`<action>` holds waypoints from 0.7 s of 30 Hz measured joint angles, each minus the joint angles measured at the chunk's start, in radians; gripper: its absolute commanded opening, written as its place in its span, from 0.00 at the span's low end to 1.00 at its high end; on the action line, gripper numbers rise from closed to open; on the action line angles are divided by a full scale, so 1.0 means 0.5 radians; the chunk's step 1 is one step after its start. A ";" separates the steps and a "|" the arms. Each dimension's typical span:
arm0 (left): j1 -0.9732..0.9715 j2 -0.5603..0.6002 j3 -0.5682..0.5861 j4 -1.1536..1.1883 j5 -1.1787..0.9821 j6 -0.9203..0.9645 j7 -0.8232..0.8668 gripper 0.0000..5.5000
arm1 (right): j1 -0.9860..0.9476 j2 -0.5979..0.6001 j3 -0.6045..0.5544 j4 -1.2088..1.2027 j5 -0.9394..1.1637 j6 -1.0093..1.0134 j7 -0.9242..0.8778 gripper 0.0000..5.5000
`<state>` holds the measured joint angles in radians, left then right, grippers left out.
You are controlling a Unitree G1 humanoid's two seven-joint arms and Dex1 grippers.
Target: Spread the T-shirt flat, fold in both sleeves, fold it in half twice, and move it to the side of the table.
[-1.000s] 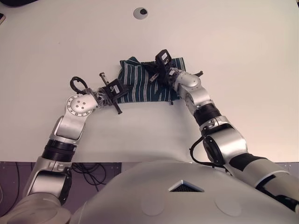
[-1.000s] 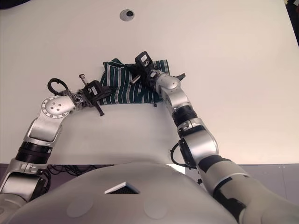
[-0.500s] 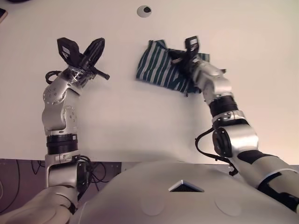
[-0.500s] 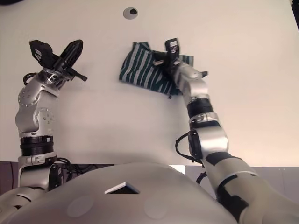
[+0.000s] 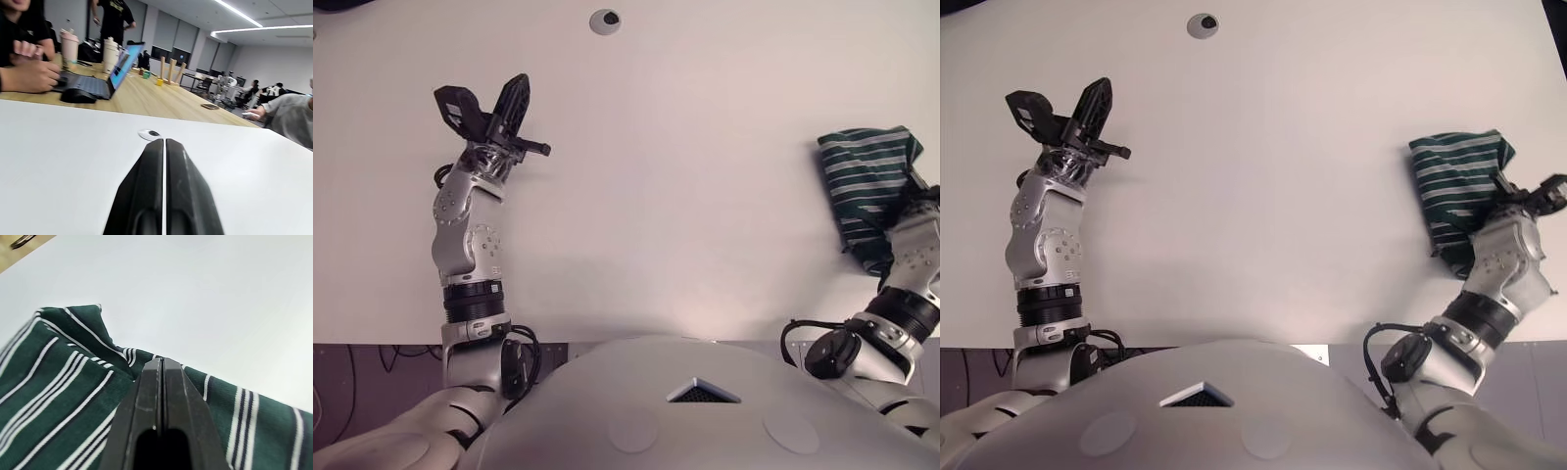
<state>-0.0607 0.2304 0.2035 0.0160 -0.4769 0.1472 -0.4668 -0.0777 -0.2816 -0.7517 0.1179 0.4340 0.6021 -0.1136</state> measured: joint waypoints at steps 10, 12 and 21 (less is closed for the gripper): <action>0.088 -0.003 0.016 0.007 0.070 -0.121 0.001 0.01 | -0.028 0.157 0.438 -0.527 -0.020 -0.660 0.354 0.00; 0.120 -0.003 0.007 0.022 0.095 -0.167 -0.003 0.01 | -0.028 0.153 0.512 -0.620 -0.041 -0.782 0.426 0.00; 0.321 -0.089 -0.098 -0.131 0.210 -0.343 0.012 0.01 | -0.077 0.267 1.295 -0.615 -0.556 -1.261 0.584 0.00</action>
<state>0.0995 0.1856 0.1544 -0.0497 -0.3719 -0.0245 -0.4606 -0.1163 -0.1483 -0.1040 -0.1896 0.1562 -0.0286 0.1783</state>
